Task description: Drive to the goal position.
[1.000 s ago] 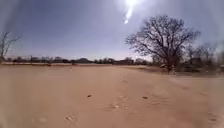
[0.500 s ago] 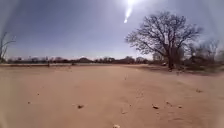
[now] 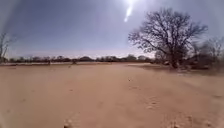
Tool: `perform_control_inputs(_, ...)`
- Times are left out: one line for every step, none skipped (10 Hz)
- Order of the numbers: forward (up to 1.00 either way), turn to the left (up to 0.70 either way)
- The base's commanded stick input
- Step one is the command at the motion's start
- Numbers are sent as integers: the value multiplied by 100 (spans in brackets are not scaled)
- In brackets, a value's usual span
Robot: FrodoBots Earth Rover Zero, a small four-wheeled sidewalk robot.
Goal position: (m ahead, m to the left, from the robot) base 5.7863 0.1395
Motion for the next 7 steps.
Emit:
perform_control_inputs(100,0)
perform_control_inputs(100,0)
perform_control_inputs(100,0)
perform_control_inputs(100,0)
perform_control_inputs(100,0)
perform_control_inputs(100,0)
perform_control_inputs(100,0)
